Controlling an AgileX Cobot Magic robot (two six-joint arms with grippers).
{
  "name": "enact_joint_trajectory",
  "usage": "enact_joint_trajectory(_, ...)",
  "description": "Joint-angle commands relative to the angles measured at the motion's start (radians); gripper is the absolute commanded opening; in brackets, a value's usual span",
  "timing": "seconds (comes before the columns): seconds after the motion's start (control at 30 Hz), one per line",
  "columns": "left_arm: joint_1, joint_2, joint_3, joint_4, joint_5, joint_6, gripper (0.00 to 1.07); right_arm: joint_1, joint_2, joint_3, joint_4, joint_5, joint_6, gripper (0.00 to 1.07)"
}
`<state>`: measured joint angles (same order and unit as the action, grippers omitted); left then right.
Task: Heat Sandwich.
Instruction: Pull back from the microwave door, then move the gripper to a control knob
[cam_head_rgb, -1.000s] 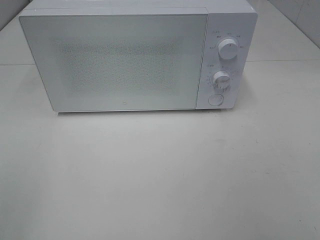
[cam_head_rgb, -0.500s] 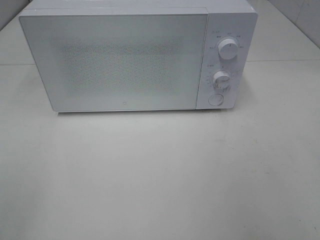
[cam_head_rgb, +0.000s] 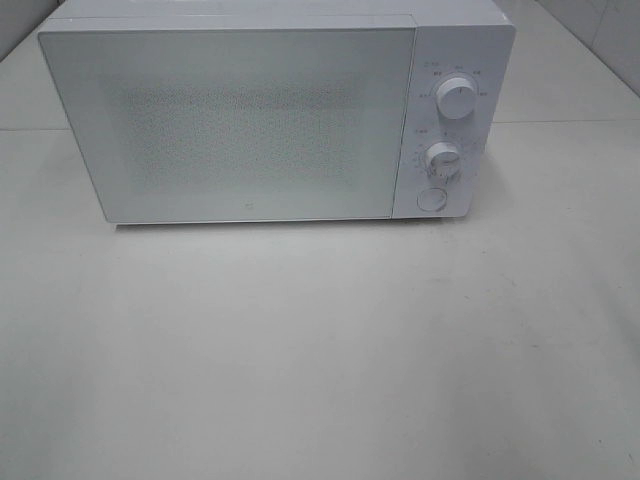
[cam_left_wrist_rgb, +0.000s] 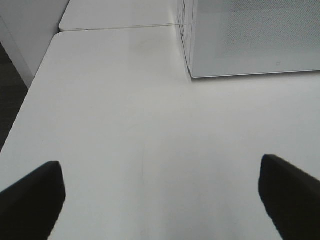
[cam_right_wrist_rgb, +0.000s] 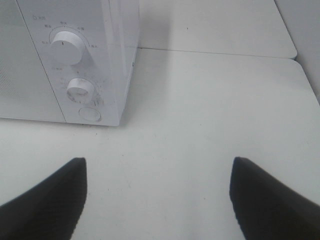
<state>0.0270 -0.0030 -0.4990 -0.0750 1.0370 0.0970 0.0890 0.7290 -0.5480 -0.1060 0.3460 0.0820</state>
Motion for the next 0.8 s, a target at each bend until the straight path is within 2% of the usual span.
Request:
enact_joint_trajectory(0.03, 0.0, -0.028, 0.005, -0.007, -0.008, -0.006, 1.04, -0.007, 0.068, 0.0, 0.001, -0.104, 0.008, 0.76)
enact_joint_trajectory(0.43, 0.0, -0.028, 0.005, -0.007, -0.008, -0.006, 1.04, -0.007, 0.259, 0.0, 0.008, -0.323, 0.008, 0.76)
enact_joint_trajectory(0.8, 0.0, -0.028, 0.005, -0.007, -0.008, -0.006, 1.04, 0.006, 0.469, 0.0, 0.026, -0.638, 0.0, 0.76)
